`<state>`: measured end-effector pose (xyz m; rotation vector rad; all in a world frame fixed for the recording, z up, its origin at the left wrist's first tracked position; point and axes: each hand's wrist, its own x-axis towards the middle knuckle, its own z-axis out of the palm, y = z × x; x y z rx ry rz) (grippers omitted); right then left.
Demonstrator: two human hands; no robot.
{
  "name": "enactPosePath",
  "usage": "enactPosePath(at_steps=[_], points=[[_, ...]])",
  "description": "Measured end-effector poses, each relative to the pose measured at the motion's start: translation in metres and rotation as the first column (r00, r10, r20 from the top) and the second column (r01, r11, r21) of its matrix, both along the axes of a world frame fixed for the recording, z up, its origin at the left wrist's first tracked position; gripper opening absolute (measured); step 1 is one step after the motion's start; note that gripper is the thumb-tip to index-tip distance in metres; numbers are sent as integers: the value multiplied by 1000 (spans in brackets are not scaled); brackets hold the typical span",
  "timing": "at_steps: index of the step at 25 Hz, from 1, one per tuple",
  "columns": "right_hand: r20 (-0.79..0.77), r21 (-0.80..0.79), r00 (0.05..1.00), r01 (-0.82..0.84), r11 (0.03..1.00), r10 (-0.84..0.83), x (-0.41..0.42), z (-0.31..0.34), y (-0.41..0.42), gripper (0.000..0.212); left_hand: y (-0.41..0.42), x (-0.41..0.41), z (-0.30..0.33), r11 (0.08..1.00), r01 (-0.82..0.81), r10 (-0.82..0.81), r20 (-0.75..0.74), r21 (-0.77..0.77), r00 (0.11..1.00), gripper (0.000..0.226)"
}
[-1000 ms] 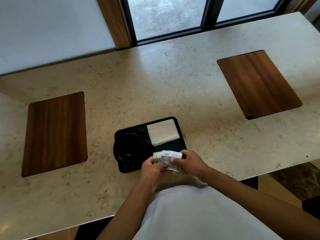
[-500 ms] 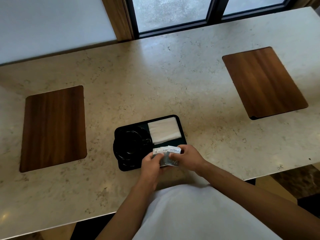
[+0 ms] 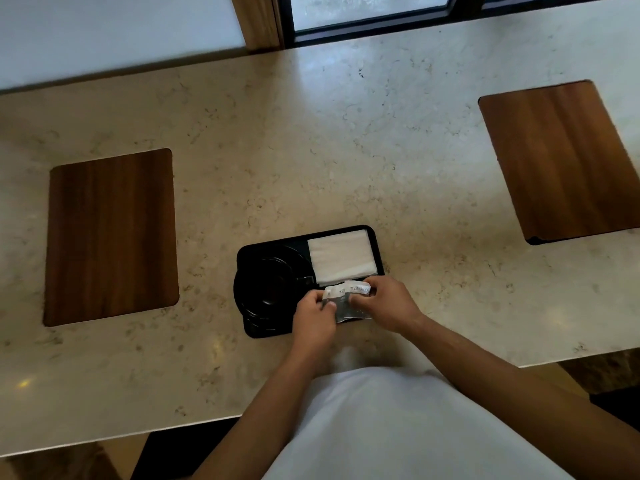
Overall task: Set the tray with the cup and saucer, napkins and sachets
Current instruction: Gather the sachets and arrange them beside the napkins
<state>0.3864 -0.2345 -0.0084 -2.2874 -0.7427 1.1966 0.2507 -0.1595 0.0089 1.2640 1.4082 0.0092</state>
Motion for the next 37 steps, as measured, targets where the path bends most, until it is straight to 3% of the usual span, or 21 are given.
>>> enactPosePath(at_steps=[9,13,17,20,23,27,29,32,37], points=[[165,-92,983,-71,993,85,1,-3,0,14,-4,12,0,989,129,-116,-163,71,980,14],[240,-137,957,-131,982,161,8,1,1,22,-13,13,3,941,296,-261,-209,162,943,20],[361,-200,888,-225,954,285,12,4,-2,34,-13,8,11,889,419,-369,-253,183,894,38],[442,-190,856,-204,960,270,14,6,-8,40,-18,-2,16,847,495,-435,-285,191,854,48],[476,-140,848,-187,972,232,15,6,-17,39,-25,-17,20,762,604,-532,-306,234,790,51],[487,-32,844,-238,971,223,10,5,-28,34,-25,-21,18,526,785,-689,-377,326,618,56],[490,-22,830,-293,956,266,5,3,-31,34,-25,-19,15,462,836,-732,-404,297,548,60],[497,-33,817,-317,948,291,-2,-2,-34,31,-29,-17,12,453,867,-762,-415,207,497,64],[474,-42,824,-331,943,311,0,-3,-35,24,-32,-6,13,486,857,-751,-419,173,511,60]])
